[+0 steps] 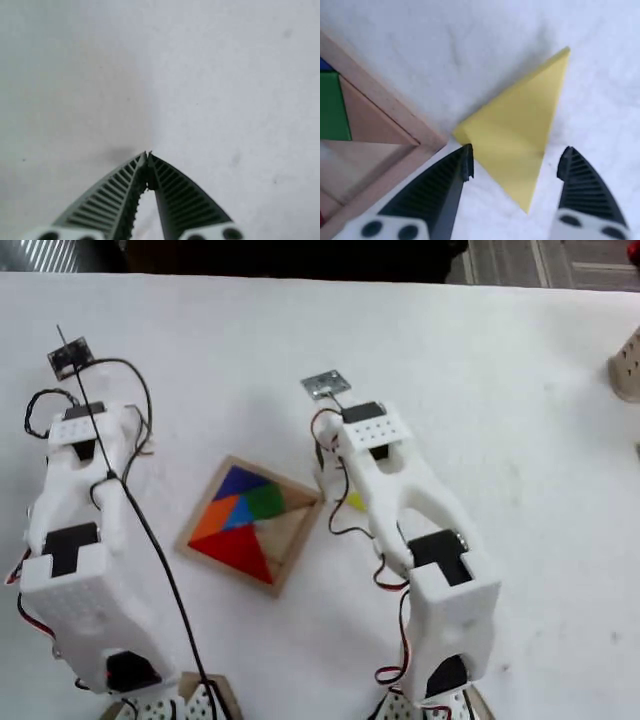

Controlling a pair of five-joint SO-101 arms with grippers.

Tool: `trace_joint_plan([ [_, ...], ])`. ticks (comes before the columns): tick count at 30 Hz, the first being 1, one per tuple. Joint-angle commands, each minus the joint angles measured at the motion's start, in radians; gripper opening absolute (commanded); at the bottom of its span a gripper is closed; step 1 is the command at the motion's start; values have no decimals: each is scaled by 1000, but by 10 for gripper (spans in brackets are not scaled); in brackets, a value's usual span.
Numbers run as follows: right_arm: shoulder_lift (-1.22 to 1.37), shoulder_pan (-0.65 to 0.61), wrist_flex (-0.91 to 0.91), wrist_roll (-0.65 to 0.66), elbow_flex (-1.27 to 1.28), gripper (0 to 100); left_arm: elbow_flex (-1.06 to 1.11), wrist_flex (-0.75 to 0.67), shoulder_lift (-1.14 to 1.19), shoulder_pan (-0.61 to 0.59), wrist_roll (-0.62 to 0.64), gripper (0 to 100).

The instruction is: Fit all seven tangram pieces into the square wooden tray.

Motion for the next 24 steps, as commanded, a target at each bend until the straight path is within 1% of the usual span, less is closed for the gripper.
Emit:
trace_joint_plan([
  [1, -54, -12, 10, -21, -46, 267, -60, 0, -8, 16, -6, 22],
  [3, -85, -33, 8, -48, -43, 268, -63, -2, -7, 13, -6, 22],
  [7, -142, -76, 13, -176, -35, 268, -63, -2, -7, 12, -6, 22],
  [11, -193, -73, -13, -290, 25, 268, -58, -2, -7, 12, -6, 22],
  [16, -295, -76, -99, -296, 186, 266, -57, -2, -7, 16, -6, 22],
  [20, -387, -71, -214, -292, 330, 268, -55, 6, -7, 18, -6, 22],
  [24, -384, -44, -334, -290, 391, 268, -55, 6, -7, 19, -6, 22],
])
